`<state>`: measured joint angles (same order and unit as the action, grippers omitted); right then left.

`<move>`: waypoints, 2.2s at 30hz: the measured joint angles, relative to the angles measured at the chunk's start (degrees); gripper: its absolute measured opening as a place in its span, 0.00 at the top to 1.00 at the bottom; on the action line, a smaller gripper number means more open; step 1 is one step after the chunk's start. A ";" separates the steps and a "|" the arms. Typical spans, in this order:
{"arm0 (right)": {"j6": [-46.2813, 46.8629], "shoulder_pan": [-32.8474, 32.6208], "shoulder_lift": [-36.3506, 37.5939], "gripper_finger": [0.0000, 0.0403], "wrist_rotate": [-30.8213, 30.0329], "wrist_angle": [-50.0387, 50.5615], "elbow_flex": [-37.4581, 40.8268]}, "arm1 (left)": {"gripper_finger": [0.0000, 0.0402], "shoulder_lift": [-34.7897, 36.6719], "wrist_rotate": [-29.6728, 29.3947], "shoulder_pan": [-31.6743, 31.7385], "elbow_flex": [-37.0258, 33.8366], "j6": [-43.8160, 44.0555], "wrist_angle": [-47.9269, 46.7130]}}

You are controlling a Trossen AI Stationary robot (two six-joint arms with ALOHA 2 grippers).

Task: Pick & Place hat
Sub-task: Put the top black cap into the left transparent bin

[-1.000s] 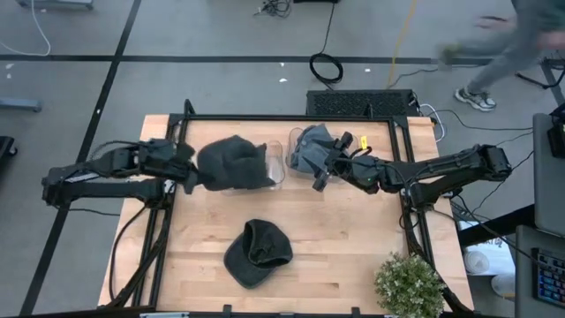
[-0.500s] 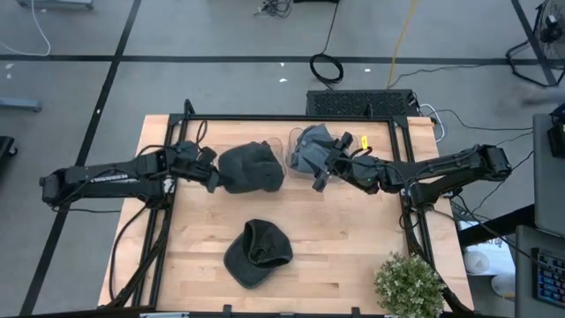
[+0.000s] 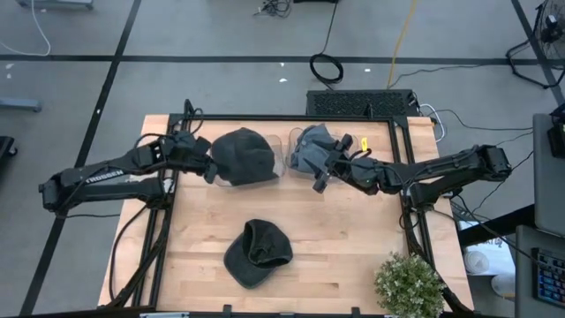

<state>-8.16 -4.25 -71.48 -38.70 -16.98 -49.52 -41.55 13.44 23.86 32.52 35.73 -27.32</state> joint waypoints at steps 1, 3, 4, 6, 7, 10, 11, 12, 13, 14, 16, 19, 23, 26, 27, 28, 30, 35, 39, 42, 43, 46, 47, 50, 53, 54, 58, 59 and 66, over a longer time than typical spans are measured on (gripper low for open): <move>0.00 0.18 0.00 0.35 0.00 -0.61 0.42 | 0.98 -0.20 -1.07 0.16 -0.42 -0.09 -0.39; 0.02 0.60 0.00 0.35 -0.02 -2.48 1.44 | 0.98 -0.76 -1.95 0.51 -1.58 0.01 0.58; 0.01 0.85 0.00 0.35 0.00 -3.45 1.97 | 0.98 -1.06 -1.79 0.73 -2.17 0.29 1.68; 0.00 1.06 0.00 0.35 -0.02 -5.39 3.00 | 0.98 -1.87 -0.32 0.98 -3.54 0.51 4.41; 0.00 1.21 0.00 0.35 -0.01 -6.21 3.34 | 0.98 -2.37 0.36 1.07 -4.14 0.60 5.38; -0.05 1.25 0.00 0.35 0.00 -7.25 3.67 | 0.98 -4.47 0.51 1.55 -5.19 0.87 5.57; -0.07 1.25 0.00 0.35 0.01 -7.26 3.67 | 0.98 -5.25 0.25 1.74 -5.62 1.24 5.73; -0.07 1.25 0.00 0.35 0.02 -7.23 3.68 | 0.98 -6.08 0.07 1.93 -5.99 1.55 6.20; -0.07 1.25 0.00 0.35 0.02 -7.23 3.68 | 0.98 -6.87 -0.04 2.09 -6.33 1.88 6.58; -0.08 1.24 0.00 0.35 0.02 -7.24 3.68 | 0.97 -7.64 -0.14 2.20 -6.63 1.96 6.77; -0.10 1.23 0.00 0.35 0.02 -7.23 3.68 | 0.95 -8.81 -0.19 2.34 -6.84 1.87 7.15; -0.15 1.23 0.00 0.35 0.02 -7.23 3.68 | 0.88 -9.26 0.92 2.32 -7.16 1.85 7.95; -0.17 1.20 0.00 0.35 0.02 -7.06 3.68 | 0.76 -8.71 6.23 2.00 -6.92 -0.42 9.18; -0.18 1.20 0.00 0.35 0.02 -6.97 3.68 | 0.65 -7.62 8.07 1.65 -5.17 -0.87 10.25; -0.20 1.20 0.00 0.35 0.02 -6.99 3.68 | 0.61 -7.27 8.22 1.64 -4.84 -0.73 10.24; -0.20 1.20 0.00 0.35 0.02 -6.99 3.68 | 0.57 -7.04 8.33 1.62 -4.60 -0.74 9.89; -0.20 1.20 0.00 0.35 0.02 -6.99 3.68 | 0.50 -6.38 8.96 1.62 -3.86 -0.78 9.67; -0.20 1.20 0.00 0.35 0.02 -6.97 3.68 | 0.38 -5.15 10.86 1.62 -2.56 -0.47 8.23; -0.20 1.20 0.00 0.35 0.02 -6.81 3.68 | 0.33 -4.45 11.97 1.62 -0.58 -0.47 5.52; -0.10 1.20 0.00 0.35 0.02 -6.77 3.68 | 0.31 -4.50 12.36 1.51 0.96 -0.48 1.10; -0.09 1.20 0.00 0.35 0.02 -6.77 3.68 | 0.31 -4.47 12.35 1.51 1.72 -0.61 -1.00; -0.07 1.16 0.00 0.35 0.02 -6.77 3.68 | 0.30 -4.47 11.40 1.51 4.43 -1.64 -8.23; -0.07 1.16 0.00 0.35 0.02 -6.79 3.68 | 0.30 -4.47 10.65 1.51 5.41 -2.01 -10.34; -0.04 1.16 0.00 0.35 0.02 -6.77 3.68 | 0.30 -4.45 7.78 1.51 8.64 -3.00 -14.91; -0.04 1.16 0.00 0.35 0.03 -6.77 3.68 | 0.30 -4.47 3.91 1.51 11.44 -4.94 -16.01; -0.02 1.16 0.00 0.35 0.03 -6.77 3.68 | 0.30 -4.45 2.51 1.49 12.32 -5.71 -15.93; -0.02 1.16 0.00 0.35 0.04 -6.77 3.68 | 0.30 -4.78 -5.76 1.49 13.13 -9.72 -15.80; -0.02 1.16 0.00 0.35 0.04 -6.75 3.68 | 0.30 -5.20 -8.00 1.51 12.99 -10.71 -16.00; 0.00 1.16 0.00 0.35 0.04 -6.76 3.68 | 0.36 -11.75 -11.86 0.34 12.88 -15.34 -12.34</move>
<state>-8.16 -3.09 -71.48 -38.65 -23.74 -45.84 -53.30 1.58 24.20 45.41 20.39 -39.66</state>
